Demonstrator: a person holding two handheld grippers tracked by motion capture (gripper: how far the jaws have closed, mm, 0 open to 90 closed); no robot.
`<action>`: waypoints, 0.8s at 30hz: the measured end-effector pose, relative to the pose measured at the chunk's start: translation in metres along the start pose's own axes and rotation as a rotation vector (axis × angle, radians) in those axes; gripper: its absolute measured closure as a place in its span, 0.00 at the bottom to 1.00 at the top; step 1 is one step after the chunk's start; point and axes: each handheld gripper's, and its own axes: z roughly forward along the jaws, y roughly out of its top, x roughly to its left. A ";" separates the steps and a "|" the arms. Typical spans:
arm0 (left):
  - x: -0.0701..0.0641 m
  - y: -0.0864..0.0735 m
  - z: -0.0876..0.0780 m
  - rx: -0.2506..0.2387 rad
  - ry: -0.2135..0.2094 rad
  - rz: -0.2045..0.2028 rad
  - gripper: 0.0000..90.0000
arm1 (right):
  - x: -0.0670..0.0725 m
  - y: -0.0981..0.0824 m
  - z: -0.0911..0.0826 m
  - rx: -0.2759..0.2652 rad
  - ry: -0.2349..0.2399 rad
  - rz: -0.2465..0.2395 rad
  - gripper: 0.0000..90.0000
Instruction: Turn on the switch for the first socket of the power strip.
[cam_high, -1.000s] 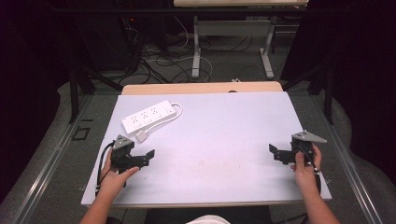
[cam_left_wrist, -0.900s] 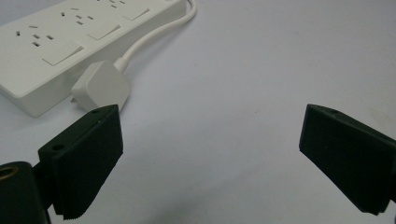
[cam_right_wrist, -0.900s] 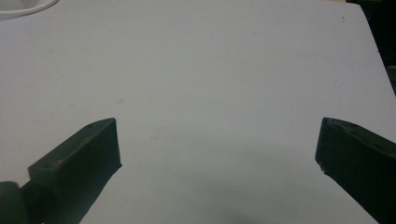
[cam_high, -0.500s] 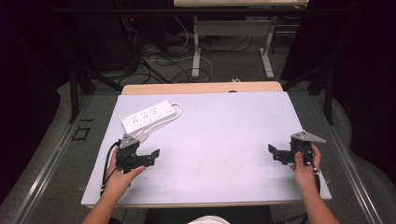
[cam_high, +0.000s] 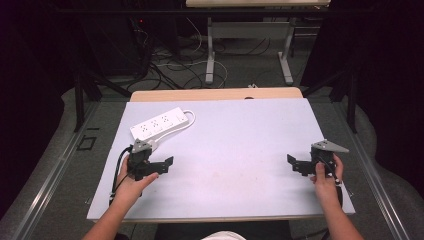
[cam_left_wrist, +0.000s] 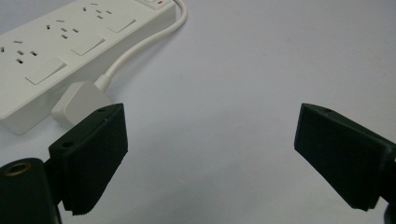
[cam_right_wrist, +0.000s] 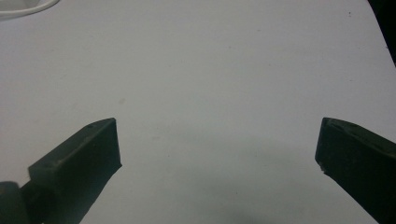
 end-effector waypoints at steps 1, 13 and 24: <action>0.000 0.002 0.000 -0.006 0.005 -0.002 0.11 | 0.000 0.000 0.000 0.001 0.000 0.001 0.00; 0.004 0.023 -0.003 -0.008 0.012 -0.043 0.15 | 0.000 0.000 0.001 0.001 0.002 0.005 0.00; 0.010 0.042 -0.009 -0.018 0.022 -0.044 0.18 | 0.001 -0.001 0.001 0.004 0.004 0.006 0.00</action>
